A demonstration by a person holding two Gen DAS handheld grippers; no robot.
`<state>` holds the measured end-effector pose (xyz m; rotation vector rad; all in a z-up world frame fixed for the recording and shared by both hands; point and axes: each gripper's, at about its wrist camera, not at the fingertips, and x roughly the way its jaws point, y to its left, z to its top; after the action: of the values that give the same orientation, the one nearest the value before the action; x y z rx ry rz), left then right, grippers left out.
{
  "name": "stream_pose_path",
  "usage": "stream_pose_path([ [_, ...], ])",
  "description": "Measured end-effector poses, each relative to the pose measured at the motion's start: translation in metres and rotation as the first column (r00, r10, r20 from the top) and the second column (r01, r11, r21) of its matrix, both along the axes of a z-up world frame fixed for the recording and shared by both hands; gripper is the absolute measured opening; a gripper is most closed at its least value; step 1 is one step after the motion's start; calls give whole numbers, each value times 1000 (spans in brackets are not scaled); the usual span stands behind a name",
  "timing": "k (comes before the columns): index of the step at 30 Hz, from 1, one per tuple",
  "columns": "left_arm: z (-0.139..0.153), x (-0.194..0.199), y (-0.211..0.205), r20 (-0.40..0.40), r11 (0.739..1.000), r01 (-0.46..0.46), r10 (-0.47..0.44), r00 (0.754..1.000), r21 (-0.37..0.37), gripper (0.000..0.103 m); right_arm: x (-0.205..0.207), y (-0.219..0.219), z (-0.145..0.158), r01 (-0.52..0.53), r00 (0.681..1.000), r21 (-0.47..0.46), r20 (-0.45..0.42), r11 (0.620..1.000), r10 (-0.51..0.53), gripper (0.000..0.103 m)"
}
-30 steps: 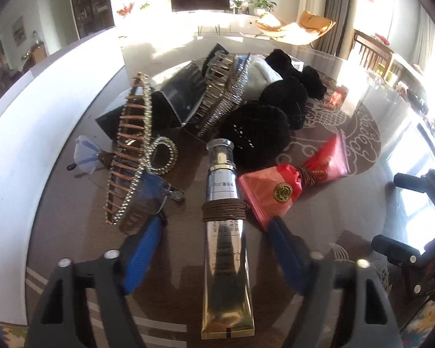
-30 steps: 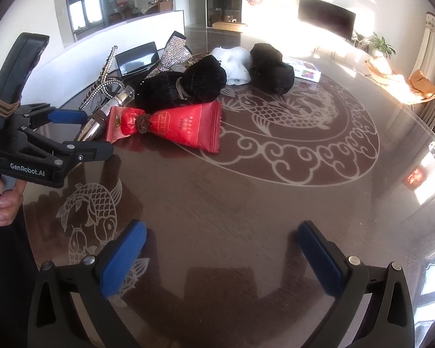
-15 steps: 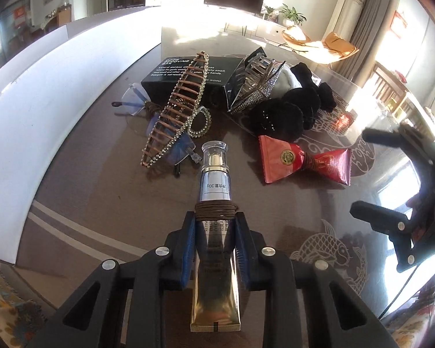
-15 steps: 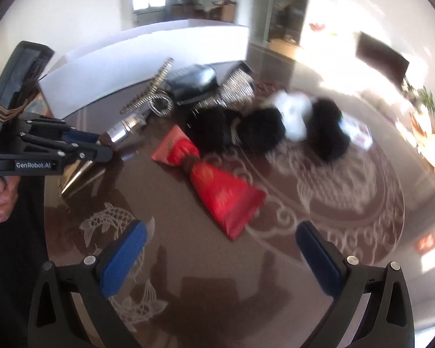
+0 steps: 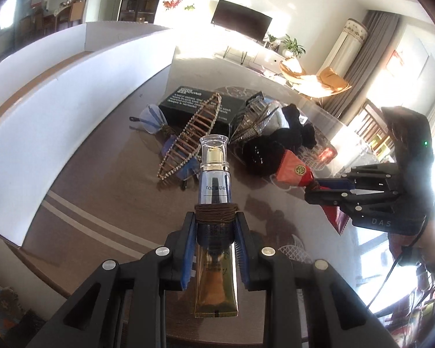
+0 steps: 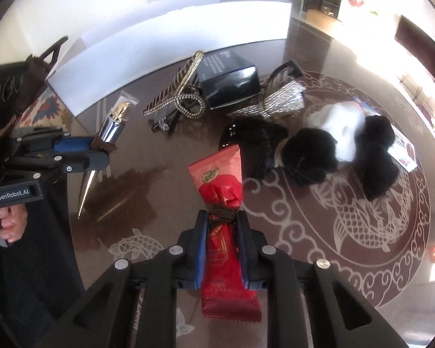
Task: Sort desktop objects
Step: 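Carry the tube and red packet into the cardboard bin and release both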
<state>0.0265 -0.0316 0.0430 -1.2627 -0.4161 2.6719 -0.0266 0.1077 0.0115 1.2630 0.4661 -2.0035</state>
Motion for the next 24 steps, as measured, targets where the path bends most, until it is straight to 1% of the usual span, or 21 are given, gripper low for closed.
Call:
stream_pose_path([
  [3,20,3,-14,-56,999,-37,39,998,34,25,1,5,13,53,999,-31,4,998,-53,20],
  [7,53,9,-46,-127,991,-108,118,985,83,25,-5,-10,43,46,998,-78,-35,996,-49,20],
  [10,79,7,-86,-155,977,-176,194,969,118,25,-11,-36,77,10,997,-122,-78,992,-19,20],
  [11,87,4,-101,-159,971,-205,222,962,119,25,-16,-50,87,-6,996,-140,-91,990,-6,20],
  [13,102,-5,-134,-159,958,-272,284,945,92,25,-26,-84,115,-40,995,-182,-101,982,22,20],
  [16,113,-32,-181,-121,934,-353,357,926,55,25,-41,-144,143,-96,988,-244,-139,965,63,20],
  [18,109,-52,-208,-78,916,-401,400,913,3,25,-53,-188,150,-117,986,-282,-146,952,78,20],
  [21,84,-80,-237,9,897,-438,439,898,-58,25,-75,-250,141,-111,989,-316,-128,942,74,20],
  [22,75,-89,-243,38,892,-445,448,893,-76,25,-82,-268,133,-102,992,-327,-106,940,70,20],
  [24,55,-104,-250,105,893,-434,446,889,-117,26,-95,-300,113,-84,994,-311,-86,947,61,20],
])
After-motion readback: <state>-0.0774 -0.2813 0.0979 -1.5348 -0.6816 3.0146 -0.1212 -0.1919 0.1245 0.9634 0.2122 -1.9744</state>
